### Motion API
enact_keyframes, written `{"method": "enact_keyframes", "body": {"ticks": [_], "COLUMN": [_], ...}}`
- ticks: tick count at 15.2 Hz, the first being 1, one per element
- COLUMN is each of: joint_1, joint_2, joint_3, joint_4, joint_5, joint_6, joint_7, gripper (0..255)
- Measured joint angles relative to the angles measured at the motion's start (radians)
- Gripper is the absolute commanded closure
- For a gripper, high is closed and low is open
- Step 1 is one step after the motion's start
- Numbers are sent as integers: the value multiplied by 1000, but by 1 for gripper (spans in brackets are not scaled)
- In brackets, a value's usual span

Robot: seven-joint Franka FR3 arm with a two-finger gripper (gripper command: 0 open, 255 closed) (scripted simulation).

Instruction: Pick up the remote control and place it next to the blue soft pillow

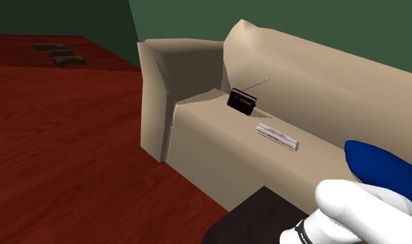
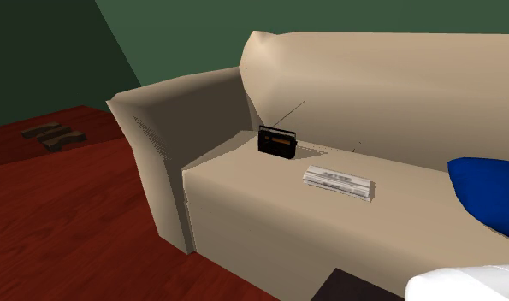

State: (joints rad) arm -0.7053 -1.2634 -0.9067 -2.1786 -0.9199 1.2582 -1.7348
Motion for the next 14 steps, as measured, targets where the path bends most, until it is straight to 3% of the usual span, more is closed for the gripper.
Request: {"method": "enact_keyframes", "body": {"ticks": [7,14], "joint_1": [51,31], "joint_2": [22,-18], "joint_3": [-123,-172], "joint_4": [195,142], "joint_5": [-116,-164], "joint_6": [-6,35], "joint_7": [-176,-182], "gripper": [255,255]}}
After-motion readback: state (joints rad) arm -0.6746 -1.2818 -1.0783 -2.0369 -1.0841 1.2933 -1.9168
